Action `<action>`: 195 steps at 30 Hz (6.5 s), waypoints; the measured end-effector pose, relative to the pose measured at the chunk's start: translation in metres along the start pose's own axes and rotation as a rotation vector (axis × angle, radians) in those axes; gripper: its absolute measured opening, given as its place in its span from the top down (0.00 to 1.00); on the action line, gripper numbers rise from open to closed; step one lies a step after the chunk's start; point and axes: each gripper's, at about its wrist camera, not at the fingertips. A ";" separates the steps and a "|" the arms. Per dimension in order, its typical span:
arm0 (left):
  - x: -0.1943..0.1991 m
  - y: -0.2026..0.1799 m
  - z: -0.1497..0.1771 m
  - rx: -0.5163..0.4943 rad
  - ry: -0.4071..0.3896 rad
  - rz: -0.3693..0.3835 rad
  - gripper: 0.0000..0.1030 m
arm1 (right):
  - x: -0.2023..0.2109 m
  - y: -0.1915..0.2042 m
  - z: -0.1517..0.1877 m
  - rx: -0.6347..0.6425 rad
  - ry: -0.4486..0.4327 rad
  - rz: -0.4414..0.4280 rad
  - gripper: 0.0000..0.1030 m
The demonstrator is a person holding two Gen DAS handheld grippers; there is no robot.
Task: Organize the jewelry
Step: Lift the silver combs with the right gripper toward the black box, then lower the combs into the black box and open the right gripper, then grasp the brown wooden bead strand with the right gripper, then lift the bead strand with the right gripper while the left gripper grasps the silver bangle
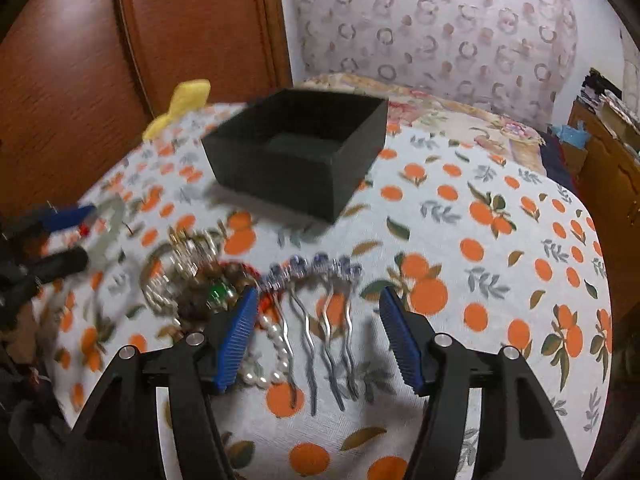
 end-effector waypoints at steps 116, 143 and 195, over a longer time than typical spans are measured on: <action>-0.011 0.016 0.003 0.022 0.050 -0.016 0.32 | 0.039 0.040 0.006 -0.021 -0.122 -0.054 0.78; -0.021 0.015 0.009 0.037 0.094 0.007 0.40 | 0.056 0.036 -0.001 -0.015 -0.198 -0.052 0.86; -0.004 0.023 -0.015 0.089 0.040 0.043 0.97 | 0.059 0.038 -0.011 0.009 -0.201 -0.018 0.84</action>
Point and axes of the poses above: each gripper's, at about its wrist camera, not at the fingertips, and x roughly against the way its jaws point, y to its left, z to its underside, and after that the axes turned 8 degrees about z, right-handed
